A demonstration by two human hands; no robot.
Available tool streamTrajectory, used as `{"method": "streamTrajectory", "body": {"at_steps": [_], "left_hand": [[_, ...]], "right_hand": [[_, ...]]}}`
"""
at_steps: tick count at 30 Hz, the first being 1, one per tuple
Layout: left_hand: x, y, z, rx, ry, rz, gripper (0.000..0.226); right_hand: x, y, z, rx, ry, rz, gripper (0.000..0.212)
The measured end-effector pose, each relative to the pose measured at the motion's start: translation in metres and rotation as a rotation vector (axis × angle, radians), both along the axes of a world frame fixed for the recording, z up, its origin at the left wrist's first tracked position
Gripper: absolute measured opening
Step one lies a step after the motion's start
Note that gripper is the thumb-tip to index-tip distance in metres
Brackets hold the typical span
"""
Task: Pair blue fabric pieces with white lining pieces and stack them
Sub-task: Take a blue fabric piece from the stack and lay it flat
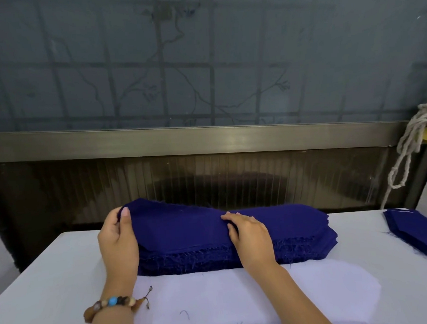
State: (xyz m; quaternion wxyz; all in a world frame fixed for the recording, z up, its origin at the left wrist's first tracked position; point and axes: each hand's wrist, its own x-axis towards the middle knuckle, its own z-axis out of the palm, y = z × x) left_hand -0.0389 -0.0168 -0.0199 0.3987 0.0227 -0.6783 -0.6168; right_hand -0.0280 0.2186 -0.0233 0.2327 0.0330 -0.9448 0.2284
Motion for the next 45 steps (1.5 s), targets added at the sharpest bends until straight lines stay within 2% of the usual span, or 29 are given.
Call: {"method": "streamTrajectory", "body": {"at_steps": [2, 4, 9, 12, 14, 16, 18, 22, 26, 30, 34, 37, 42, 45], "left_hand": [[-0.002, -0.002, -0.001, 0.188, -0.095, -0.103, 0.021], [-0.003, -0.004, -0.002, 0.263, -0.161, -0.171, 0.02], [0.0, 0.002, -0.005, -0.04, -0.197, -0.185, 0.005], [0.0, 0.001, -0.005, 0.1, -0.212, -0.168, 0.015], [0.002, 0.0, -0.002, 0.224, -0.238, -0.241, 0.023], [0.002, -0.001, -0.002, 0.266, -0.27, -0.281, 0.023], [0.001, -0.002, -0.002, 0.286, -0.297, -0.279, 0.025], [0.001, -0.003, -0.002, 0.309, -0.32, -0.247, 0.019], [-0.001, -0.004, -0.002, 0.285, -0.328, -0.235, 0.025], [-0.004, -0.005, -0.004, 0.266, -0.348, -0.188, 0.015], [-0.001, -0.001, -0.001, 0.242, -0.368, -0.143, 0.017], [0.003, 0.004, 0.007, 0.296, -0.401, -0.167, 0.014], [0.011, 0.011, 0.036, 0.579, -0.404, -0.271, 0.02], [0.024, 0.018, 0.056, 0.697, -0.385, -0.316, 0.019]], "right_hand": [[0.0, 0.001, 0.0, 0.039, -0.004, 0.008, 0.037], [-0.001, 0.002, 0.0, 0.092, -0.012, 0.007, 0.038], [-0.003, 0.001, 0.007, 0.142, -0.06, 0.04, 0.044], [-0.007, -0.002, 0.018, 0.162, -0.115, 0.11, 0.069], [-0.012, -0.003, 0.027, 0.195, -0.156, 0.172, 0.089], [-0.018, -0.002, 0.037, 0.201, -0.215, 0.238, 0.096], [-0.022, 0.007, 0.045, 0.135, -0.279, 0.287, 0.086], [-0.026, 0.04, 0.049, 0.047, -0.352, 0.246, 0.042], [-0.028, 0.093, 0.054, 0.031, -0.439, 0.117, 0.023], [-0.025, 0.148, 0.053, -0.004, -0.45, -0.135, 0.021], [-0.019, 0.178, 0.043, -0.173, -0.452, -0.303, 0.026], [-0.012, 0.181, 0.037, -0.272, -0.399, -0.298, 0.022], [0.004, 0.176, 0.034, -0.428, -0.203, -0.194, 0.014], [0.016, 0.175, 0.039, -0.506, -0.168, -0.151, 0.009]]}}
